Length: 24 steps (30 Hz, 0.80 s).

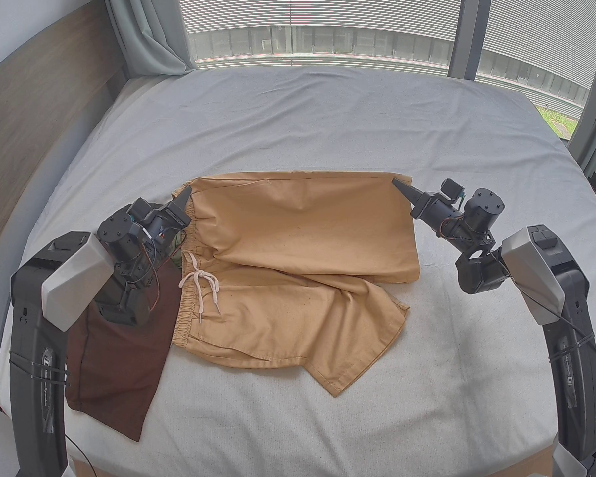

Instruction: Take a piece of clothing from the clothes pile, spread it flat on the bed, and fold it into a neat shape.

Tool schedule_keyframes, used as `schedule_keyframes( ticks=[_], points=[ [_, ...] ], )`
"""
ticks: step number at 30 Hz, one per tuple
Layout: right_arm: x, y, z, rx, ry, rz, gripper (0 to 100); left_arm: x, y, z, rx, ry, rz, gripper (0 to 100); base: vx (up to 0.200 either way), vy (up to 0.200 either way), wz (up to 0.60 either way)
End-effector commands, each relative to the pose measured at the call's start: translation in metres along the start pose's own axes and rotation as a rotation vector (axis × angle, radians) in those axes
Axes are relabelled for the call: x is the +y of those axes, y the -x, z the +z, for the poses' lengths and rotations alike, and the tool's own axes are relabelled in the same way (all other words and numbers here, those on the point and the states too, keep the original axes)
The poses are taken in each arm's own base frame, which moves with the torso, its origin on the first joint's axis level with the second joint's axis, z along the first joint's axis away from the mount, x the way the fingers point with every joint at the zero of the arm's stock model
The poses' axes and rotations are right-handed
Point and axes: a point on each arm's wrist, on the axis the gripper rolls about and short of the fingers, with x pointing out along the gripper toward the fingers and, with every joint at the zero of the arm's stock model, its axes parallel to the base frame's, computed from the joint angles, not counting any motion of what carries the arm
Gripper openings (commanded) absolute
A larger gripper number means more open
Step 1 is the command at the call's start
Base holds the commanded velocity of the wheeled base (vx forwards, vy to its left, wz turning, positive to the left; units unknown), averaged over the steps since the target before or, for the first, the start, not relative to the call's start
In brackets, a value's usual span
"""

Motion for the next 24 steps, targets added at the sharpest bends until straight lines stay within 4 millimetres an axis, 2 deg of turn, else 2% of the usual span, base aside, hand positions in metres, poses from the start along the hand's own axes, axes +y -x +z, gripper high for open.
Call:
schedule_keyframes(
  ticks=[1, 3, 4, 5, 8, 16, 22, 24],
  points=[
    [-0.001, -0.001, 0.000, -0.003, 0.002, 0.001, 0, 0.003, 0.000, -0.003, 0.004, 0.011, 0.003, 0, 0.000, 0.000, 0.00],
    [-0.002, -0.002, 0.001, 0.001, 0.001, -0.003, 0, 0.003, 0.000, -0.003, 0.004, 0.022, 0.003, 0, 0.000, 0.000, 0.00],
    [-0.002, -0.002, 0.001, 0.002, 0.000, -0.003, 0, 0.003, 0.000, -0.003, 0.004, 0.022, 0.003, 100, 0.000, 0.000, 0.00],
    [-0.002, -0.003, 0.001, -0.001, -0.002, -0.013, 100, 0.003, -0.001, -0.003, 0.002, 0.022, 0.000, 100, 0.000, 0.000, 0.00],
    [-0.002, -0.005, 0.005, -0.020, 0.010, -0.011, 100, 0.000, -0.003, 0.000, -0.008, 0.042, -0.006, 100, 0.000, 0.000, 0.00],
    [-0.003, 0.001, -0.003, -0.013, -0.005, -0.051, 100, -0.009, 0.001, -0.004, 0.043, 0.087, 0.019, 100, 0.000, 0.000, 0.00],
    [0.007, 0.012, -0.004, 0.011, -0.020, -0.063, 100, -0.020, 0.012, 0.003, 0.086, 0.099, 0.040, 100, 0.000, 0.000, 0.00],
    [0.022, 0.027, -0.005, 0.032, -0.035, -0.070, 100, -0.033, 0.022, 0.017, 0.108, 0.101, 0.050, 100, 0.000, 0.000, 0.00]
  ],
)
